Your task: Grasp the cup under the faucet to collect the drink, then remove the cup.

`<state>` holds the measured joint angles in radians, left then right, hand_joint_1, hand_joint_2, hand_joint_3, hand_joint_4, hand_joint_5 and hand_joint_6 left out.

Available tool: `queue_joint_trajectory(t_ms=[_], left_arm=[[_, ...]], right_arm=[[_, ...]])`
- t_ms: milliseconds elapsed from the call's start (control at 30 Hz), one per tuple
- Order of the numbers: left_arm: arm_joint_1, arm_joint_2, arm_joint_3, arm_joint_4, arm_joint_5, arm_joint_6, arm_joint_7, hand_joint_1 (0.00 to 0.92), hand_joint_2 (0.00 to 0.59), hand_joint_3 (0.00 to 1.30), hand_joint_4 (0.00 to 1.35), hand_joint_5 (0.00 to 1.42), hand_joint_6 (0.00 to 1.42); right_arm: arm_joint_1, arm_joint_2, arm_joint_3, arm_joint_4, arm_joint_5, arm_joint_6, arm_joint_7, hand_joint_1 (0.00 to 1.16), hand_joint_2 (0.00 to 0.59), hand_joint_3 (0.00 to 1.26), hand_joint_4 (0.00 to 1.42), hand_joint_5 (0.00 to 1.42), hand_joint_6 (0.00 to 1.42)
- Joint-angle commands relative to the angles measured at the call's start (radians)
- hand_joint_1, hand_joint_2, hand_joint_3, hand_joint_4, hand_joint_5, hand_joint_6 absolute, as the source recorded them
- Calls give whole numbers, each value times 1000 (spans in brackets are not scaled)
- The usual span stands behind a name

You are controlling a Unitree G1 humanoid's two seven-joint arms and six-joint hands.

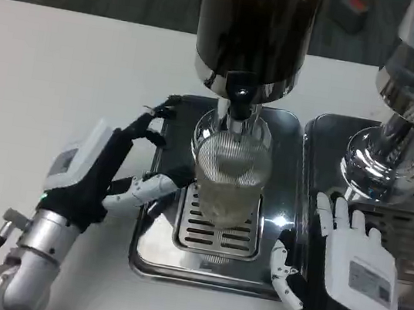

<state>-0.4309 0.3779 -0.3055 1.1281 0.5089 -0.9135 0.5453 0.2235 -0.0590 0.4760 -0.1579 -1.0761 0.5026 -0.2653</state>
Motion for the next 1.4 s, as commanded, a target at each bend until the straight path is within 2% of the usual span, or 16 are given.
queue_joint_trajectory(t_ms=[33, 133, 200, 467, 567, 600, 667, 733, 867, 900, 967, 1033, 1167, 1400], left_arm=[[53, 74, 52, -35, -66, -39, -108, 0, 40, 1, 1, 114, 39], [63, 91, 88, -32, -128, -20, -210, 0, 51, 0, 0, 15, 0], [70, 98, 115, -31, -167, -9, -265, 0, 53, 0, 0, 1, 0], [121, 104, 209, -112, -294, -66, -419, 0, 65, 0, 0, 0, 0], [140, 103, 241, -162, -357, -106, -492, 0, 75, 0, 0, 24, 10], [148, 104, 252, -181, -373, -124, -504, 0, 79, 0, 0, 52, 29], [166, 96, 279, -242, -451, -154, -558, 0, 86, 0, 0, 84, 75], [176, 87, 292, -302, -550, -147, -647, 0, 90, 0, 0, 98, 84], [182, 71, 300, -456, -847, 7, -951, 0, 93, 3, 0, 89, 90], [184, 68, 306, -482, -891, 39, -1001, 0, 92, 4, 0, 88, 90], [184, 71, 318, -558, -1016, 157, -1154, 0, 89, 6, 0, 89, 91], [179, 73, 337, -602, -1082, 246, -1259, 0, 80, 1, 0, 66, 63], [137, 90, 356, -637, -1126, 414, -1437, 0, 70, 0, 0, 45, 28], [96, 66, 381, -640, -1082, 496, -1553, 0, 70, 0, 0, 82, 44]], right_arm=[[3, -24, 13, -22, -45, -1, -9, 167, 492, 50, 0, 0, 0], [-4, -33, 18, -23, -65, 7, 7, 165, 489, 31, 0, 0, 0], [-6, -36, 15, -26, -71, 10, 15, 161, 478, 19, 0, 0, 0], [-1, -40, 5, -32, -87, 29, 36, 150, 476, 0, 0, 0, 0], [-1, -44, 1, -33, -90, 33, 44, 13, 447, 0, 0, 0, 0], [1, -44, -4, -35, -81, 27, 40, 3, 445, 0, 0, 0, 0], [4, -46, -12, -37, -68, 17, 31, 0, 442, 0, 0, 0, 0], [6, -46, -16, -39, -63, 12, 27, 0, 444, 0, 0, 0, 0], [2, -45, -19, -36, -61, 6, 29, 0, 450, 0, 0, 0, 0], [3, -45, -19, -36, -61, 5, 29, 0, 451, 0, 0, 0, 0], [5, -43, -20, -38, -61, 4, 28, 0, 454, 0, 0, 0, 0], [6, -40, -21, -37, -60, 5, 28, 0, 459, 0, 0, 0, 0], [4, -36, -22, -33, -56, 2, 26, 0, 464, 0, 0, 0, 0], [-1, -23, -24, -24, -52, 5, 20, 3, 476, 0, 0, 0, 0]])
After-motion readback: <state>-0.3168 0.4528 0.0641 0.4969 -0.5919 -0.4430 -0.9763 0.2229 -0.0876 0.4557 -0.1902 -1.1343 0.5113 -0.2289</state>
